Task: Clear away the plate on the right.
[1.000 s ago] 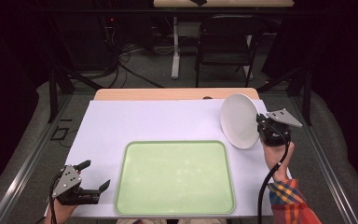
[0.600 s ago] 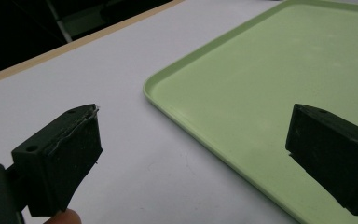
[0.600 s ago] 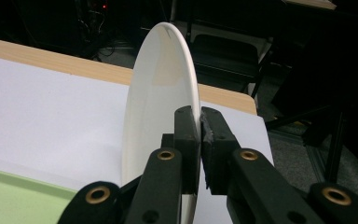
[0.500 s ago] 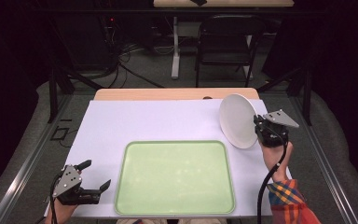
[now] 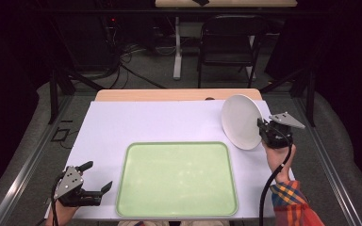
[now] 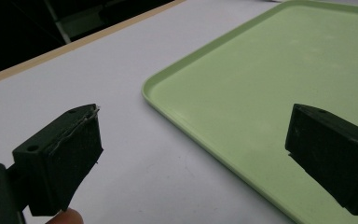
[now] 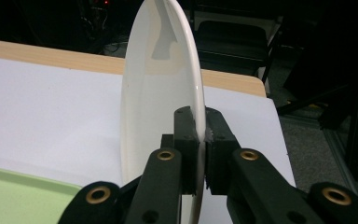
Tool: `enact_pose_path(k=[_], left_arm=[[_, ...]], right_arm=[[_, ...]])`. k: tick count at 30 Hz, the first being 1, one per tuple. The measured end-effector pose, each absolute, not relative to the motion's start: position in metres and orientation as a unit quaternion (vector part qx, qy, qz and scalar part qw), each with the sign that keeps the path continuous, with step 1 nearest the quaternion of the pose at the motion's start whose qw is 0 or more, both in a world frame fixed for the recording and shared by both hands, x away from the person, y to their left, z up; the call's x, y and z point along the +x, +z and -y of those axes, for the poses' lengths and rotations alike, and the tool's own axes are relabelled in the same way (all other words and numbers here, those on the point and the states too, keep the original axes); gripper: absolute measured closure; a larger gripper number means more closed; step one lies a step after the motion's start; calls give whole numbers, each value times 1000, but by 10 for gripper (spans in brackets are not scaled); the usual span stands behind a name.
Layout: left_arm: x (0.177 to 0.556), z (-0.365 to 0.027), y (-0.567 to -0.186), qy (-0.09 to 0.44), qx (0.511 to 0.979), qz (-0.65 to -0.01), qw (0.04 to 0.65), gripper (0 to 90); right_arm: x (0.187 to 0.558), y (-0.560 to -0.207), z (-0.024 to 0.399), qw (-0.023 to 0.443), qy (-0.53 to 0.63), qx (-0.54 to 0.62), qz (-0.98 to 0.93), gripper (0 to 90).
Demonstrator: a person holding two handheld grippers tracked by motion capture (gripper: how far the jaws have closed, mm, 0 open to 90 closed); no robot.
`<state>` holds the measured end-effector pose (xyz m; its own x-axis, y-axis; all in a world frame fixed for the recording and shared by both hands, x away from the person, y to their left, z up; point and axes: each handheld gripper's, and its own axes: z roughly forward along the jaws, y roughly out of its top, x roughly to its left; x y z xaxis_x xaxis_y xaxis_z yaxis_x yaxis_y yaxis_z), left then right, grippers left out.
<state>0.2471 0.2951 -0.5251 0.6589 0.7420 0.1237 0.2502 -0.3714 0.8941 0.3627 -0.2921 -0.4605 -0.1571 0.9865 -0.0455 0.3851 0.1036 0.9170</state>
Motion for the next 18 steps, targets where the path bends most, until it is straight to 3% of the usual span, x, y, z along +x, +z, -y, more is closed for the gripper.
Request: enact_pose_path(k=[18], left_arm=[[246,-296,-525,266,784,-316,463,35]], right_arm=[[373,-482,341,268,471,654,-528,861]])
